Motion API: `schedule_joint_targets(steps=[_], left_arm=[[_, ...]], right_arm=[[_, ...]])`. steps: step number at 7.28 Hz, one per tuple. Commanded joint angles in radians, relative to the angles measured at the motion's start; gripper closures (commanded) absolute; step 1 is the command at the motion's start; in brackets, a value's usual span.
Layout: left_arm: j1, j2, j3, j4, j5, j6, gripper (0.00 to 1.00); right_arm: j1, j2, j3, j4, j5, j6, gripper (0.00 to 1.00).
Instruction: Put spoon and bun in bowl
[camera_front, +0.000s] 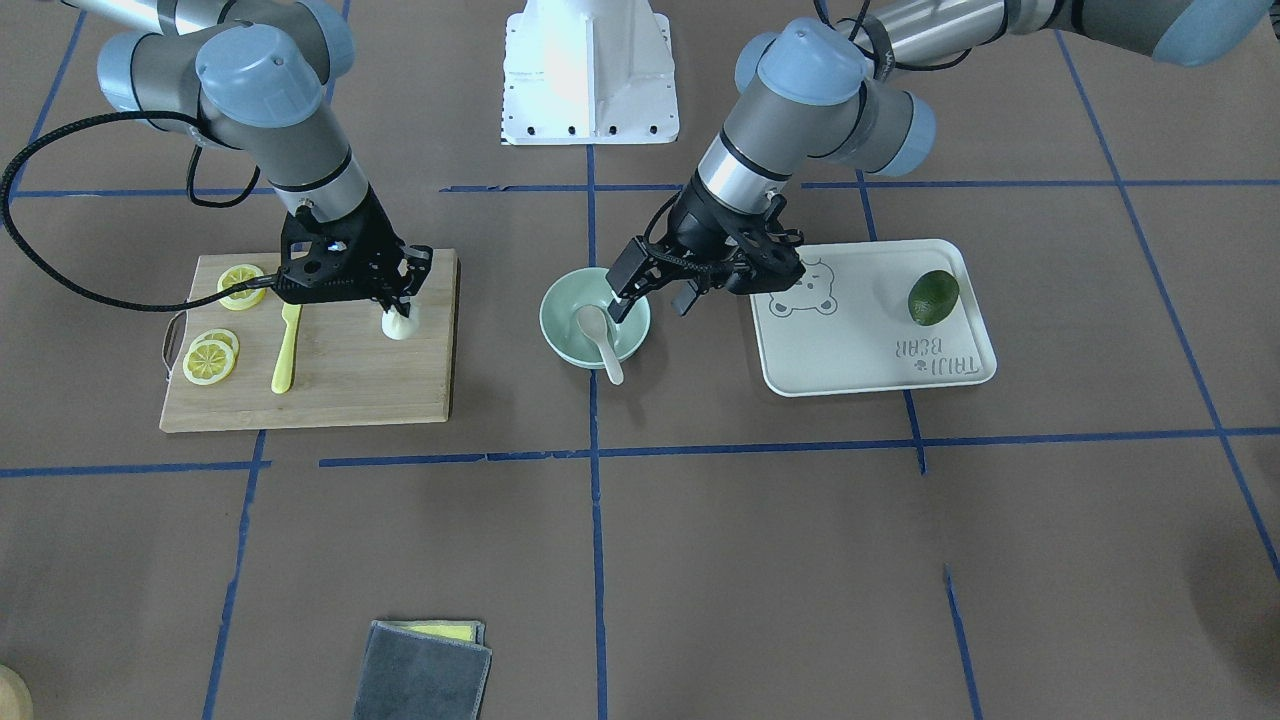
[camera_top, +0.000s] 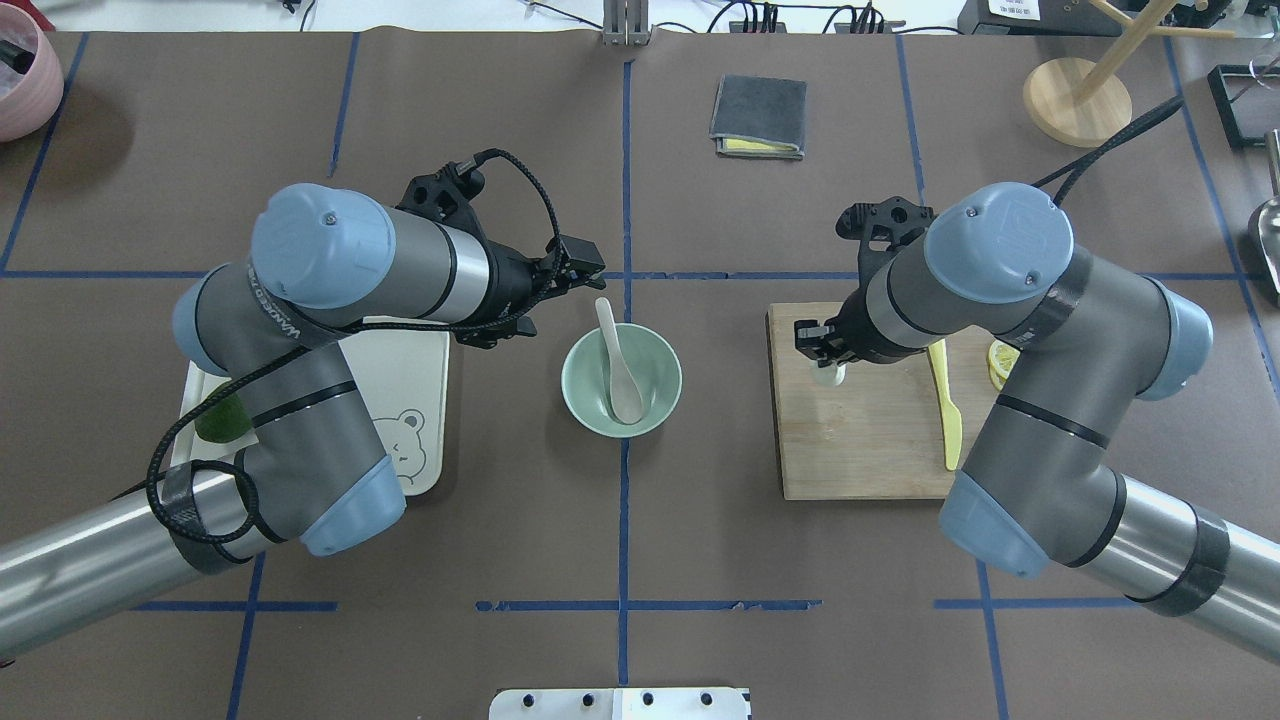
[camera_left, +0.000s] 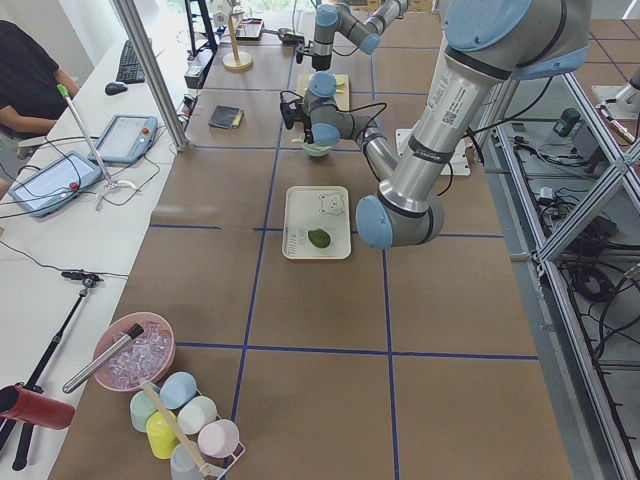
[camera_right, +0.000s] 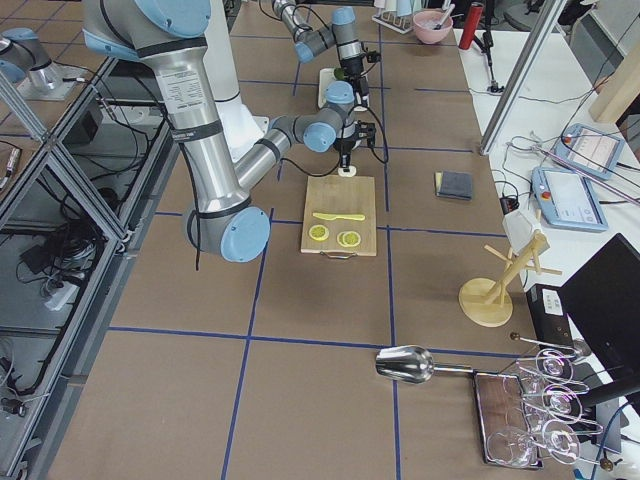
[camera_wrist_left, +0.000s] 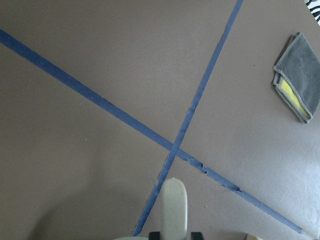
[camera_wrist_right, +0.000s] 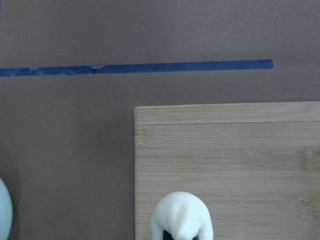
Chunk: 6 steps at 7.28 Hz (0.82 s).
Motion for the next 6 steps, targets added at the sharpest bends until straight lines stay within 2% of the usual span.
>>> schedule_joint_targets(steps=[1,3,4,6], left_arm=[[-0.056,0.011,-0.074,0.234,-0.032,0.229,0.0],[-0.106,0.063,-0.15,0.355,-0.032,0.399,0.0],[-0.158,0.087,-0.165,0.37,-0.032,0.476,0.0],[-0.208,0.132,-0.163,0.392,-0.032,0.636,0.0]], right_arm=[[-0.014,0.093,-0.015,0.002,-0.002,0.009,1.0],[-0.051,0.181,-0.08,0.006,-0.017,0.015,1.0],[-0.089,0.225,-0.123,0.008,-0.078,0.054,1.0],[-0.121,0.272,-0.146,0.008,-0.097,0.065,1.0]])
